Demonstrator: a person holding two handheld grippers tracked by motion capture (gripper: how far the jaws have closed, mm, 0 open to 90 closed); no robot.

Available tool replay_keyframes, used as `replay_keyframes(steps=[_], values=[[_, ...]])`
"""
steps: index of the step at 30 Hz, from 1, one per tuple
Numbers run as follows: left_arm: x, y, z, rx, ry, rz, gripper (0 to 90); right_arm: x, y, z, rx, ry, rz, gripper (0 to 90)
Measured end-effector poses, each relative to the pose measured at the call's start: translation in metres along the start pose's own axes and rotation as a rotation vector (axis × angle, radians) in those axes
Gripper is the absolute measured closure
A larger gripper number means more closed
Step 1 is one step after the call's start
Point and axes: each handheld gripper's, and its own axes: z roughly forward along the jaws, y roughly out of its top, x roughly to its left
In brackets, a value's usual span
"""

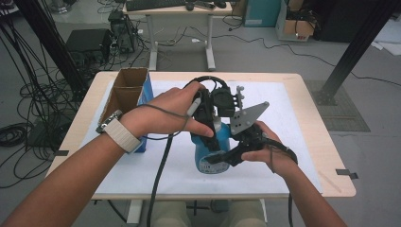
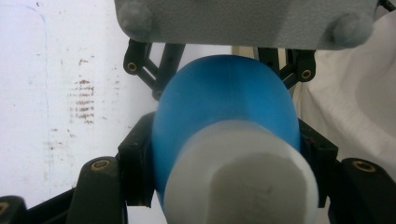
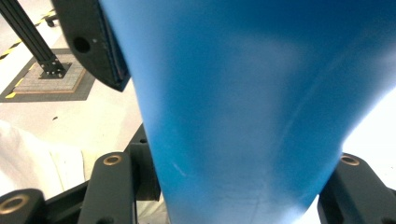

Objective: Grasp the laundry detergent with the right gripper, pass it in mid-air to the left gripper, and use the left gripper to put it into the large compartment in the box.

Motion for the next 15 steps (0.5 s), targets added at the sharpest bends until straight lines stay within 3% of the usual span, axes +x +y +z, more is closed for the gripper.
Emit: replay_keyframes(steps=[15], values=[[0.0000, -0.0002, -0.0007, 0.004, -0.003, -0.002, 37.4, 0.0001, 0.0006, -0.0003, 0.005, 0.002, 0.002, 43.2]])
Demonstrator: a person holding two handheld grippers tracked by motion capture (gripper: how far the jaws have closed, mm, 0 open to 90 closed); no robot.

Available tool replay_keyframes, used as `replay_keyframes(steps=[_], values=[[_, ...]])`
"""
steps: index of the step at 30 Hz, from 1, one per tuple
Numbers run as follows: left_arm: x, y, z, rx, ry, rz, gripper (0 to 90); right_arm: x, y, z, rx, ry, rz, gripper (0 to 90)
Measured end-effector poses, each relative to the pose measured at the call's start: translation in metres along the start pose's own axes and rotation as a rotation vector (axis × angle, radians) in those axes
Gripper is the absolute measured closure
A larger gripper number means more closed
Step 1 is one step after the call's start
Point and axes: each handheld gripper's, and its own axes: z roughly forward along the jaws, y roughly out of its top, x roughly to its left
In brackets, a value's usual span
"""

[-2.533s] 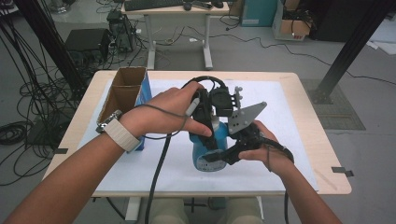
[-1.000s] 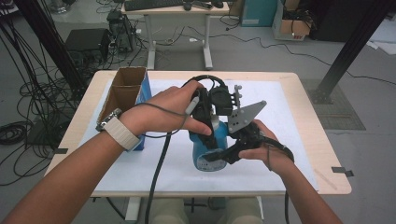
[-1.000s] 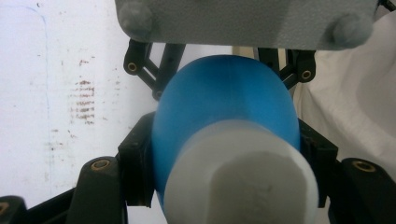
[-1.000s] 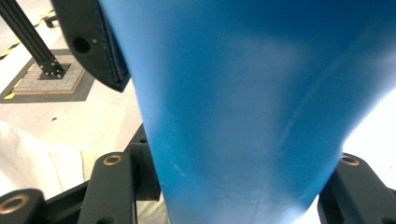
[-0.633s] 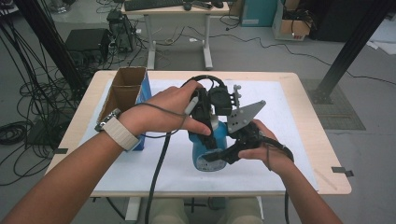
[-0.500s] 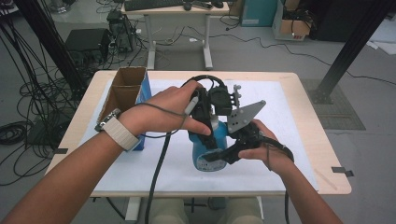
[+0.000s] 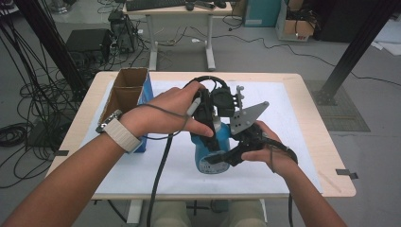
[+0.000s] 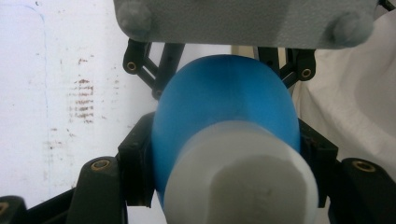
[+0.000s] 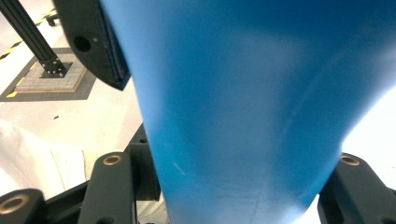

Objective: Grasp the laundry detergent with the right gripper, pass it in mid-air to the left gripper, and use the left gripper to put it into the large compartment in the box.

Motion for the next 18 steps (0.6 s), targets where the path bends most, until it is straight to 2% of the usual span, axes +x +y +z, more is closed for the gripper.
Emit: replay_keyframes(steps=[13, 18], values=[[-0.0004, 0.0004, 0.0000, 0.003, 0.002, -0.006, 37.4, -0.0002, -0.0003, 0.0003, -0.006, 0.000, -0.003, 43.1], [0.0012, 0.0013, 0.0002, 0.014, 0.002, 0.012, 37.5, -0.0003, -0.0002, 0.0000, 0.001, -0.005, -0.003, 43.0]])
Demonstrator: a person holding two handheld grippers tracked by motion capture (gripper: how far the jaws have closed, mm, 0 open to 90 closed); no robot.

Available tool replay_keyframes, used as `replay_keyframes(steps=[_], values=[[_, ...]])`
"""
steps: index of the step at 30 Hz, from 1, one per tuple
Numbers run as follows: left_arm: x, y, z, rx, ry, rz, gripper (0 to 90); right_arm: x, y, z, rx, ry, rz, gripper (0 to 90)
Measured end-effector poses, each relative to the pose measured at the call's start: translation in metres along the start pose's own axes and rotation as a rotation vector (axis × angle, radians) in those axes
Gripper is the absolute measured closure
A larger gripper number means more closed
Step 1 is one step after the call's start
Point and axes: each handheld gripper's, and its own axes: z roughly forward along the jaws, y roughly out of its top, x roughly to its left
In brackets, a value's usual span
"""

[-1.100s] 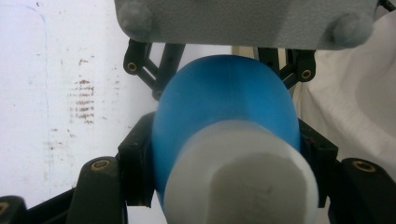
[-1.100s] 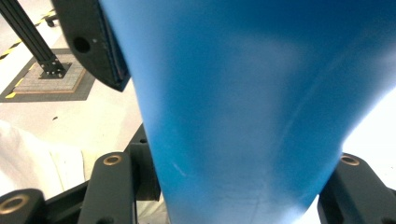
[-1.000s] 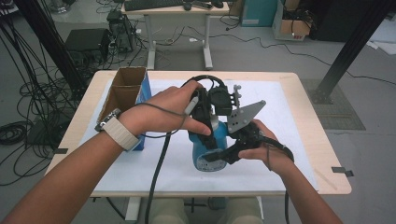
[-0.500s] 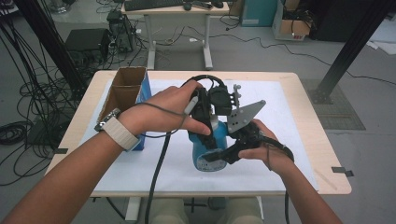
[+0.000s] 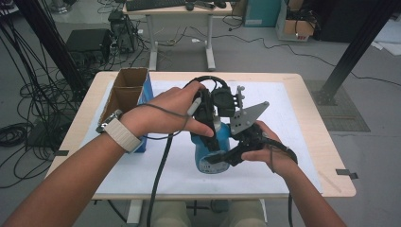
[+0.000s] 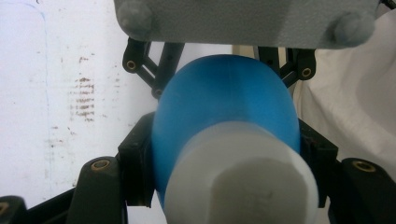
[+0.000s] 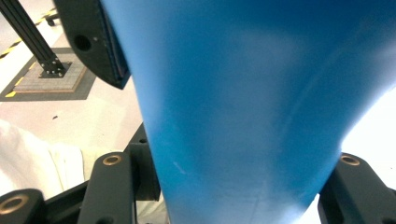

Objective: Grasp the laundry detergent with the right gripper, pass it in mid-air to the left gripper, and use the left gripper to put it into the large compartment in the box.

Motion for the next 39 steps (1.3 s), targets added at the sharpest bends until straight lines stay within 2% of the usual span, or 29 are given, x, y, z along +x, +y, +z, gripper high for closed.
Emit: replay_keyframes(steps=[17, 20, 21, 22, 28, 29, 30, 31, 32, 33, 34, 36, 37, 39], values=[[0.000, 0.003, -0.003, -0.022, 0.005, -0.028, 37.5, -0.002, -0.001, -0.004, -0.026, 0.006, -0.002, 42.8], [0.002, 0.004, -0.004, -0.005, -0.007, -0.024, 37.5, -0.003, -0.002, -0.004, -0.033, 0.008, 0.002, 42.7], [0.003, 0.005, -0.004, 0.002, -0.009, -0.011, 37.5, -0.003, -0.002, -0.004, -0.035, 0.004, 0.003, 42.7], [0.003, 0.005, -0.003, 0.005, -0.022, -0.025, 37.6, -0.003, -0.002, -0.004, -0.036, 0.004, 0.005, 42.6], [0.004, 0.010, -0.002, 0.025, -0.012, -0.005, 37.6, -0.003, -0.006, -0.004, -0.055, -0.011, 0.005, 42.0], [0.004, 0.011, -0.001, 0.023, -0.016, -0.008, 37.6, -0.003, -0.007, -0.004, -0.057, -0.013, 0.001, 41.7], [0.003, 0.011, 0.000, 0.009, -0.016, -0.029, 37.6, -0.003, -0.009, -0.005, -0.065, -0.013, 0.001, 39.6], [0.003, 0.011, 0.000, 0.008, -0.020, -0.029, 37.6, -0.003, -0.012, -0.006, -0.064, -0.013, 0.009, 34.8], [0.005, 0.011, -0.001, 0.029, -0.021, -0.008, 37.6, -0.004, -0.014, -0.007, -0.058, -0.001, 0.025, 31.5], [0.005, 0.011, -0.001, 0.033, -0.017, -0.012, 37.6, -0.004, -0.016, -0.008, -0.055, 0.013, 0.057, 25.8], [0.005, 0.010, 0.000, 0.032, -0.018, -0.013, 37.5, -0.005, -0.021, -0.011, -0.066, 0.003, 0.087, 18.7], [0.006, 0.009, 0.001, 0.038, -0.018, -0.025, 37.5, -0.004, -0.026, -0.018, -0.078, 0.018, 0.167, 10.2], [0.007, 0.008, 0.003, 0.022, -0.014, -0.028, 37.5, -0.004, -0.029, -0.023, -0.069, 0.008, 0.191, 9.6], [0.008, 0.006, 0.004, 0.029, -0.011, -0.039, 37.5, -0.004, -0.035, -0.036, -0.011, -0.002, 0.222, 9.1]])
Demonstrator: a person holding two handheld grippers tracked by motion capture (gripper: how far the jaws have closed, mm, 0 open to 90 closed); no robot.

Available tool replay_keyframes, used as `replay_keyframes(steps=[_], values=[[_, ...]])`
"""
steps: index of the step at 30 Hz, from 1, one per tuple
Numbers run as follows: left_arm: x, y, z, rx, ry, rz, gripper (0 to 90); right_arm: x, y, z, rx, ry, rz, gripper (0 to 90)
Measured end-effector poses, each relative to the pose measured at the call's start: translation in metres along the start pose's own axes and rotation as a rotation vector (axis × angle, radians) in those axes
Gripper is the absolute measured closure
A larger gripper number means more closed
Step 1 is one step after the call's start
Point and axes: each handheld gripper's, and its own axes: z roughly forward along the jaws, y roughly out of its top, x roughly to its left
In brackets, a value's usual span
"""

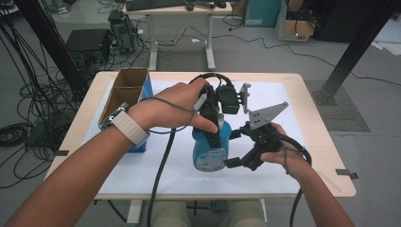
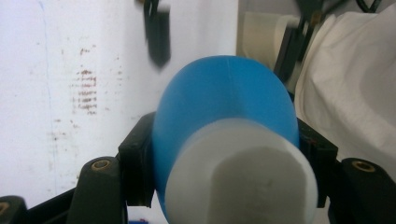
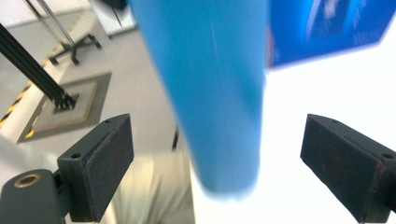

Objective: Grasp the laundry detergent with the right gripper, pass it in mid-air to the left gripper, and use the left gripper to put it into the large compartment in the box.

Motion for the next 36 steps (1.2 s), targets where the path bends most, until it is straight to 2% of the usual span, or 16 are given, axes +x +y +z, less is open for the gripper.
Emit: replay_keyframes(steps=[1, 2, 4, 5, 6, 8, 10, 15, 17, 19, 22, 24, 26, 27, 32, 36], values=[[0.001, -0.001, 0.000, 0.002, -0.005, -0.006, 37.5, 0.000, -0.003, -0.005, 0.018, -0.016, 0.001, 8.8], [0.000, -0.001, -0.001, 0.015, -0.014, -0.036, 37.5, -0.001, -0.005, -0.009, 0.031, -0.026, 0.005, 8.6], [0.003, -0.002, -0.002, 0.028, -0.002, -0.010, 37.5, -0.002, -0.010, -0.019, 0.075, -0.074, 0.017, 6.6], [0.004, -0.003, -0.002, 0.029, 0.006, -0.016, 37.5, -0.004, -0.012, -0.025, 0.103, -0.090, 0.011, 6.6], [0.003, -0.005, -0.002, 0.020, -0.004, -0.048, 37.5, -0.005, -0.015, -0.030, 0.123, -0.116, 0.015, 6.4], [0.005, -0.007, -0.003, 0.025, -0.001, -0.058, 37.5, -0.008, -0.019, -0.040, 0.162, -0.149, 0.025, 6.0], [0.007, -0.009, -0.005, 0.026, 0.006, -0.074, 37.5, -0.015, -0.023, -0.051, 0.202, -0.180, -0.026, 6.0], [0.011, -0.012, -0.010, 0.029, 0.027, -0.109, 37.5, -0.021, -0.025, -0.071, 0.268, -0.251, -0.021, 6.0], [0.013, -0.013, -0.014, 0.036, 0.027, -0.128, 37.5, -0.024, -0.025, -0.078, 0.299, -0.276, -0.015, 6.4], [0.016, -0.014, -0.018, 0.041, 0.028, -0.152, 37.5, -0.023, -0.025, -0.084, 0.363, -0.315, 0.040, 6.5], [0.020, -0.017, -0.026, 0.046, 0.034, -0.190, 37.5, -0.029, -0.029, -0.089, 0.450, -0.347, 0.057, 7.0], [0.023, -0.018, -0.033, 0.048, 0.039, -0.227, 37.5, -0.037, -0.032, -0.090, 0.461, -0.333, 0.020, 7.1], [0.026, -0.019, -0.040, 0.049, 0.050, -0.260, 37.5, -0.039, -0.034, -0.092, 0.491, -0.340, 0.032, 7.9], [0.028, -0.019, -0.044, 0.065, 0.069, -0.249, 37.5, -0.040, -0.034, -0.094, 0.503, -0.343, 0.034, 8.2], [0.033, -0.022, -0.060, 0.082, 0.087, -0.317, 37.5, -0.041, -0.037, -0.103, 0.551, -0.370, 0.072, 8.2], [0.039, -0.026, -0.075, 0.080, 0.087, -0.382, 37.5, -0.043, -0.038, -0.108, 0.517, -0.387, 0.084, 8.7]])
